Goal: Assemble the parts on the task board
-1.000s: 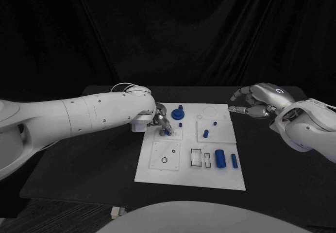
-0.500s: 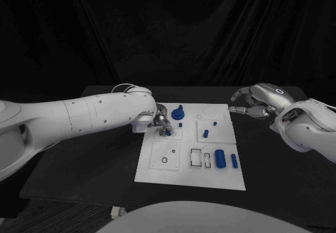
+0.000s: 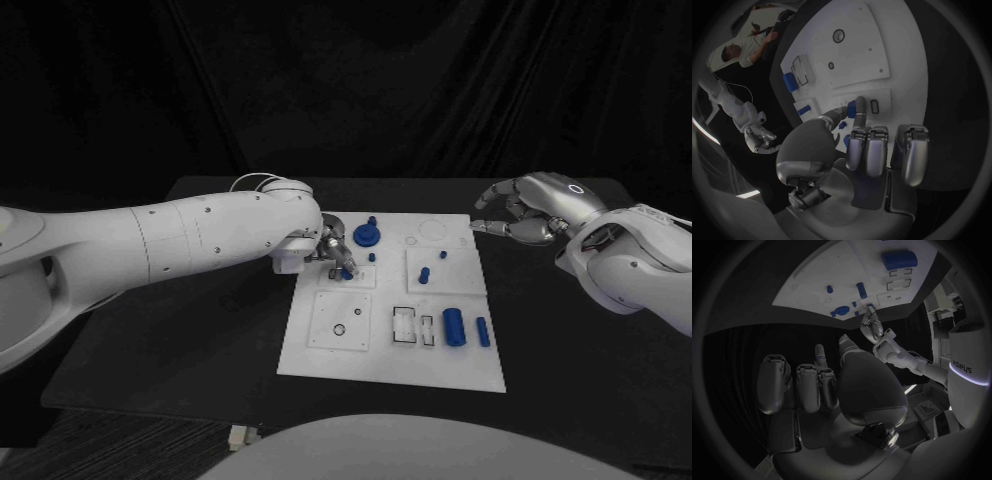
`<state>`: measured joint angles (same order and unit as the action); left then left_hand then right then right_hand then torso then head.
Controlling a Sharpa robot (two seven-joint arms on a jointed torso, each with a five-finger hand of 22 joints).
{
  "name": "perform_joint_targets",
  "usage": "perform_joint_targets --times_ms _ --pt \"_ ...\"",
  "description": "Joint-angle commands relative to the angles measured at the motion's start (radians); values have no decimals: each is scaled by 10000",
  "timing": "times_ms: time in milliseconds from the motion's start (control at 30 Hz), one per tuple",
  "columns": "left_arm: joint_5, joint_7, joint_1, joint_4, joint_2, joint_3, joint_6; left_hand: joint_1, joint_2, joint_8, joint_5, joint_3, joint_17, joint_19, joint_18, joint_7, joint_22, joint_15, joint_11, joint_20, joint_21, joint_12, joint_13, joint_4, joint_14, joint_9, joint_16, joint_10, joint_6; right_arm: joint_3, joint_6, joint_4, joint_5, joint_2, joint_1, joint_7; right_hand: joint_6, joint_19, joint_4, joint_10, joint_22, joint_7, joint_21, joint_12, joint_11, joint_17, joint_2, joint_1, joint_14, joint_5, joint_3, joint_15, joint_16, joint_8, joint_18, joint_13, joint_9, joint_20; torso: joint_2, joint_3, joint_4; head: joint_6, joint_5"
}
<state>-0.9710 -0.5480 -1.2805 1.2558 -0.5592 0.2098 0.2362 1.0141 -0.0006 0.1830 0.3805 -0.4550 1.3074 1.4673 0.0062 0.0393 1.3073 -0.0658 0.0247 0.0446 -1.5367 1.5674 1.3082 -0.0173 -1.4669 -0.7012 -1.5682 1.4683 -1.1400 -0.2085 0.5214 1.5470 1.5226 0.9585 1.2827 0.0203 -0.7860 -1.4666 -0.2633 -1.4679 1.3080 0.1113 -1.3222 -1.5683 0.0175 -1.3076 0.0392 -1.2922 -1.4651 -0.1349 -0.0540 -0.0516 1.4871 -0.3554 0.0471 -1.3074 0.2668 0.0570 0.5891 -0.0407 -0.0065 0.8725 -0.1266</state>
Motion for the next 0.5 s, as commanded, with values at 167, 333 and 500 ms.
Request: perform_joint_targets --times_ms 167,333,500 --pt "60 75 82 31 -25 24 -19 -6 111 -20 -39 -129 2634 600 84 -41 2251 -54 56 -21 26 34 2626 -44 -1039 -19 -26 1025 -6 7 -49 4 19 29 -31 174 -84 2 54 -1029 1829 -7 55 -25 79 -1441 -104 -22 -776 -69 -2 74 -37 -36 120 -2634 -9 64 3 1 -5 2 9" --pt "60 63 85 156 -134 24 -160 -6 109 -21 -39 -132 2634 599 84 -42 2250 -54 57 -21 27 34 2626 -47 -1039 -21 -26 1025 -5 7 -56 -14 19 32 -34 177 -84 2 54 -1029 1829 -7 55 -25 79 -1441 -104 -22 -776 -69 -2 74 -37 -36 120 -2634 -9 64 -5 0 -5 2 3" --pt "60 82 85 259 -221 24 -362 -4 104 -21 -38 -135 2634 604 82 -43 2254 -54 58 -22 24 34 2626 -53 -1039 -23 -26 1025 -7 7 -60 -31 19 26 -41 174 -84 2 54 -1029 1829 -7 55 -25 79 -1441 -104 -22 -776 -69 -2 74 -37 -36 120 -2634 -9 64 -6 1 7 2 2"
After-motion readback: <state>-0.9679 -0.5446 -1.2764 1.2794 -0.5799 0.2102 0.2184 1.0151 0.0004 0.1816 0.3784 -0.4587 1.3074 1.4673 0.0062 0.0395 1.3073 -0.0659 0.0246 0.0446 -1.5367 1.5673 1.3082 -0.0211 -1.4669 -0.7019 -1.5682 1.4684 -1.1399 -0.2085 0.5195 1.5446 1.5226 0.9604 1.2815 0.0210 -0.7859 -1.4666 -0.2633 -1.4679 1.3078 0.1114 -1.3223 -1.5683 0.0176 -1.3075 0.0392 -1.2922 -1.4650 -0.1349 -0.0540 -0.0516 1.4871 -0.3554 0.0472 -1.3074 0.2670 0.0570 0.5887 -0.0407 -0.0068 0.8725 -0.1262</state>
